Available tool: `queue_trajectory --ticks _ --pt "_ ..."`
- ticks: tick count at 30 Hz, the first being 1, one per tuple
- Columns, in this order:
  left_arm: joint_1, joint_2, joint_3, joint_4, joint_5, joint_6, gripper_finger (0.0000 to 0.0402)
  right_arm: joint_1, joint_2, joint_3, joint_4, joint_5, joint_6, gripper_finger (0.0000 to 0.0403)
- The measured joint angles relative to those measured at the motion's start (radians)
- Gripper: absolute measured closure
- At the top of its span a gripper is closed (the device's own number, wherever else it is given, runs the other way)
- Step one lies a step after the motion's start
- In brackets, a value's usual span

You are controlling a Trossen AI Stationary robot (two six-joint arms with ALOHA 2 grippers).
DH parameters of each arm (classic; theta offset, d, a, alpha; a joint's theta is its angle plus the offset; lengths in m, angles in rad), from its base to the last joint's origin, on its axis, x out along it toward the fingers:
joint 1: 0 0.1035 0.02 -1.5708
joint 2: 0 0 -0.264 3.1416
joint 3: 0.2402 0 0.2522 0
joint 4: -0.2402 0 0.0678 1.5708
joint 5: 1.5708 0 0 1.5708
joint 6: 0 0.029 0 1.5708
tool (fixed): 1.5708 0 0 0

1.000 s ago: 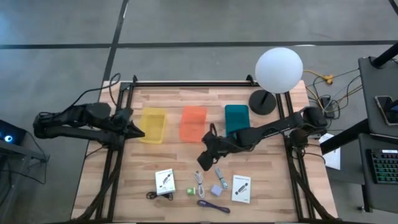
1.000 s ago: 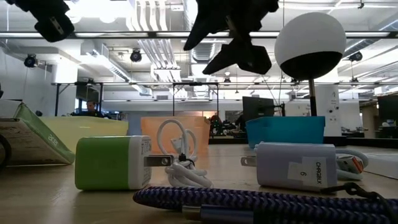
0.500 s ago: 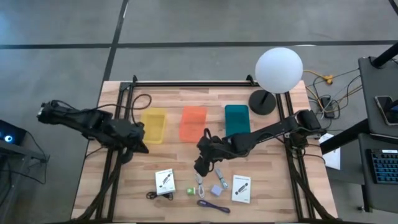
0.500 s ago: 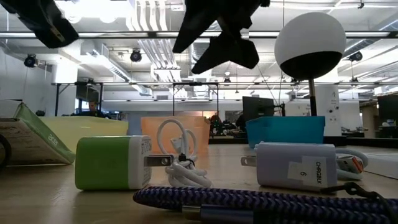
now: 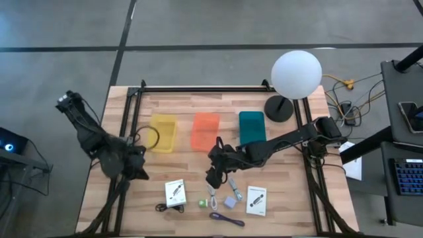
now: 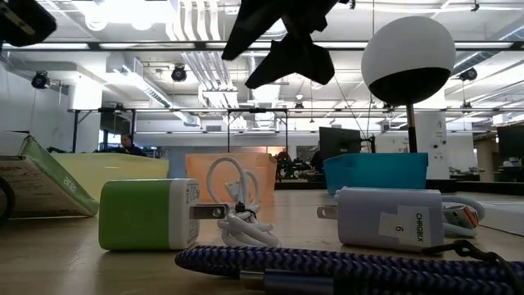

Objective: Pick and place items into bin
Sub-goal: Put the left white card reader box into the blue bin

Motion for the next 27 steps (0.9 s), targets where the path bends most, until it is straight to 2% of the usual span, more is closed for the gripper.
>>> queue_trajectory --ticks 4,6,9,15,19,27 --pt "-0.083 0.115 -0.006 -0.001 -0.106 -0.047 0.0400 -0.014 0.009 -0.005 0.003 -0.154 0.303 0.0204" --pt "-0.100 0.176 -0.006 0.001 -0.120 -0.071 0.0400 -0.027 0.030 -0.006 0.038 -0.230 0.439 0.0204" --pt "-0.109 0.275 -0.006 0.030 -0.121 -0.129 0.0400 -0.037 0.070 -0.006 0.123 -0.280 0.574 0.0205" --pt "-0.111 0.404 -0.002 0.216 -0.139 -0.206 0.0400 -0.041 0.166 -0.006 0.243 -0.332 0.648 0.0206" --pt "-0.111 0.451 -0.003 0.249 -0.141 -0.323 0.0400 -0.043 0.224 -0.004 0.271 -0.340 0.669 0.0211" --pt "-0.113 0.561 -0.004 0.353 -0.139 -0.395 0.0400 -0.035 0.311 -0.004 0.534 -0.349 0.735 0.0211"
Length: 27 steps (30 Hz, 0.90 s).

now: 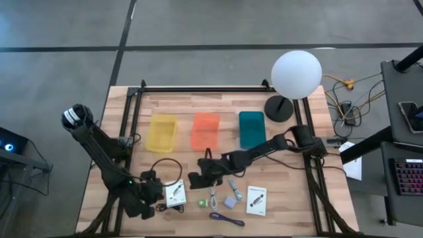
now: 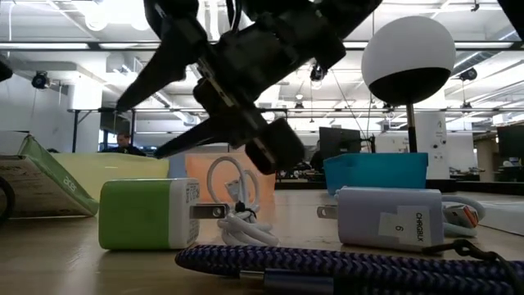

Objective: Pick and place items into bin
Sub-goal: Put the left white card reader box into the blue bin

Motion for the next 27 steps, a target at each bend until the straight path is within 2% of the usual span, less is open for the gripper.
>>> queue_trajectory --ticks 8,16,27 --pt "0.000 0.066 -0.001 0.046 0.000 -0.051 0.0400 0.010 0.009 0.001 -0.006 0.048 0.009 0.0211" --pt "0.000 0.112 0.000 0.050 -0.004 -0.052 0.0400 0.031 0.085 0.058 -0.002 0.045 0.034 0.0211" --pt "0.003 0.144 -0.002 0.056 -0.003 -0.051 0.0400 0.030 0.088 0.094 -0.001 0.048 -0.040 0.0211"
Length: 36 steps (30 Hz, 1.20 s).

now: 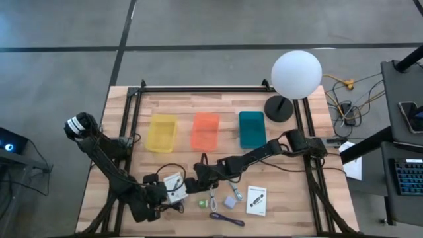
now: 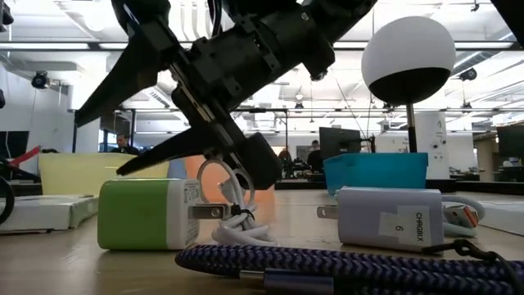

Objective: Pick and place items into bin
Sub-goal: Put the left white card reader box into the blue bin

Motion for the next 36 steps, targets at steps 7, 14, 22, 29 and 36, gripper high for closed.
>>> queue_trajectory --ticks 7,14,22,29,36 --pt "-0.002 -0.035 0.002 -0.030 0.000 -0.003 0.0400 -0.014 0.000 -0.001 -0.016 0.043 -0.095 0.0211" --pt "-0.005 -0.043 -0.039 -0.179 0.063 -0.201 0.0400 -0.032 0.000 0.006 -0.015 0.050 -0.566 0.0211" --pt "-0.005 -0.046 -0.123 0.067 0.041 -0.447 0.0400 -0.023 0.000 0.006 -0.030 0.027 -0.856 0.0255" --pt "-0.005 -0.037 -0.151 0.075 0.004 -0.608 0.0400 -0.023 -0.001 0.006 -0.121 0.023 -0.955 0.0351" --pt "0.016 -0.002 -0.164 0.077 -0.009 -0.627 0.0400 -0.035 -0.002 0.029 -0.150 0.070 -1.022 0.0393"
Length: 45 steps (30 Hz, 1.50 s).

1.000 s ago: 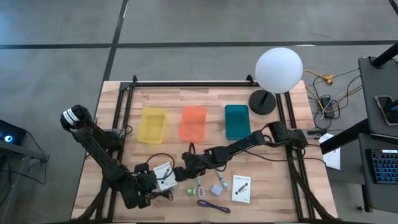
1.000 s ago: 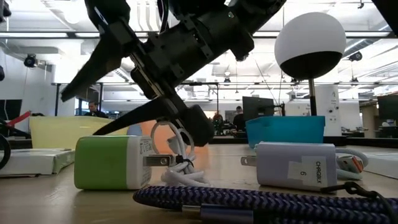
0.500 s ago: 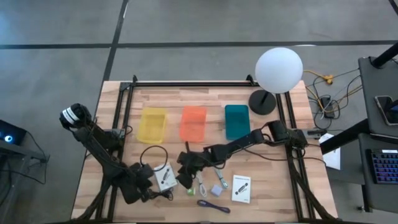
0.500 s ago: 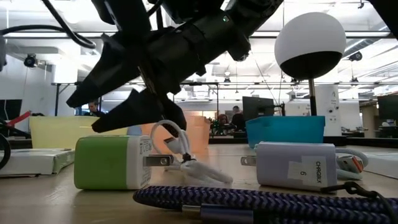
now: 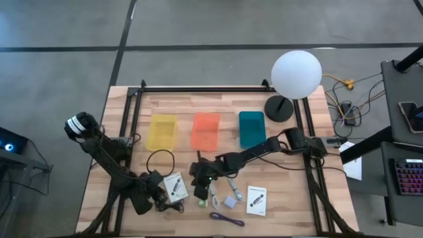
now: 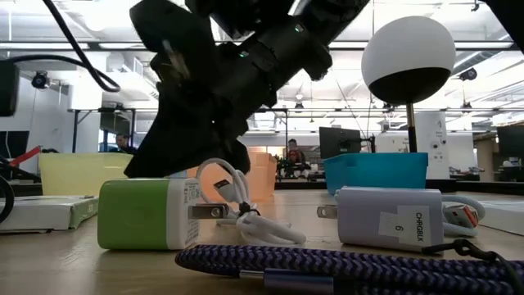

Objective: Pick and place items into bin
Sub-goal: Put the left white card reader box into the blue bin

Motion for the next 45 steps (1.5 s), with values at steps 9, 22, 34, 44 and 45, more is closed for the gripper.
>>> queue_trajectory --ticks 9,22,34,44,45 --pt "0.052 0.007 -0.011 0.011 -0.040 -0.001 0.0400 -0.009 0.028 0.167 -0.265 0.091 -0.482 0.0394" --pt "0.124 0.015 -0.019 0.083 -0.078 0.081 0.0400 -0.010 0.189 0.429 -0.523 0.069 -0.584 0.0394" --pt "0.133 0.013 -0.008 0.208 -0.135 0.168 0.0400 -0.009 0.208 0.434 -0.537 0.052 -0.518 0.0394" --pt "0.152 -0.003 0.029 0.211 -0.195 0.280 0.0400 0.002 0.198 0.425 -0.538 0.077 -0.448 0.0394" --pt "0.149 -0.003 0.029 0.209 -0.183 0.284 0.0400 0.004 0.191 0.424 -0.542 0.089 -0.448 0.0394"
